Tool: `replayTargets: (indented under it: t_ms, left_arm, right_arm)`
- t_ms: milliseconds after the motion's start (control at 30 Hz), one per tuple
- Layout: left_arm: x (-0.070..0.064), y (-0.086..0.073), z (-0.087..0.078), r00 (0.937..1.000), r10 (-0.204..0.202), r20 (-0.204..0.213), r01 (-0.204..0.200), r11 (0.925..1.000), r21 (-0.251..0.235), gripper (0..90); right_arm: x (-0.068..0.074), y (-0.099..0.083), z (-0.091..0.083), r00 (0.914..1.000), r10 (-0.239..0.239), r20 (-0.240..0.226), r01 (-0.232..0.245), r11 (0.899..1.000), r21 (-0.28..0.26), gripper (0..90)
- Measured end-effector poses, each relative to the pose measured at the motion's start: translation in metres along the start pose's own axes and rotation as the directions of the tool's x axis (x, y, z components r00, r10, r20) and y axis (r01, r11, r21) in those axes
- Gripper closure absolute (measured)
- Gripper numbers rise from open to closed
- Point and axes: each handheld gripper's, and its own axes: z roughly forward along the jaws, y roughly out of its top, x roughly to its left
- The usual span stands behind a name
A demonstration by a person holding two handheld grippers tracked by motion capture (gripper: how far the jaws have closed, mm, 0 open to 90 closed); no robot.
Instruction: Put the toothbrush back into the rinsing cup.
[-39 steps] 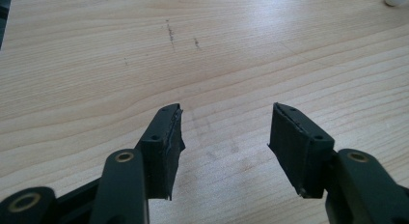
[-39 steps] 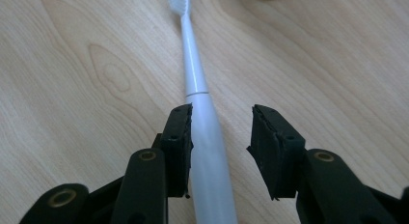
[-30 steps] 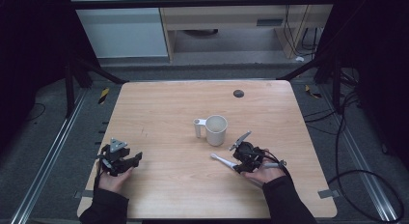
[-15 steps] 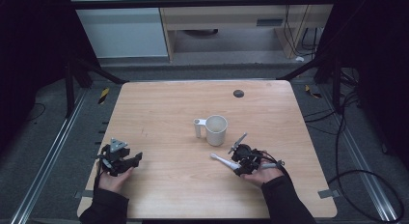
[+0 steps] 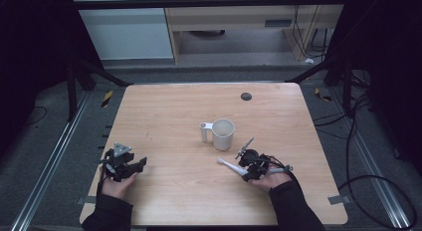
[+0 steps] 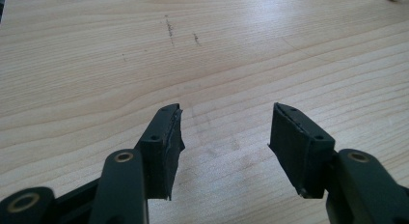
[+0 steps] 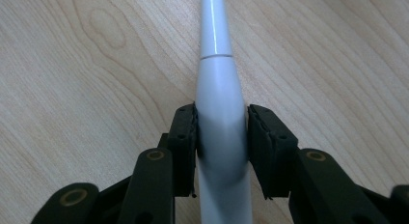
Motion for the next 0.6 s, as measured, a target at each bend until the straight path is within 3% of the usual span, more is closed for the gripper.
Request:
replayTargets:
  t_ms: [600]
  left_arm:
    - [-0.0001, 0.0, 0.0005, 1.0, 0.001, 0.002, -0.001, 1.0, 0.004, 44.2]
  right_arm:
    - [-0.0008, 0.0038, 0.0009, 0.9997, 0.021, -0.01, -0.02, 0.999, 0.045, 66.7]
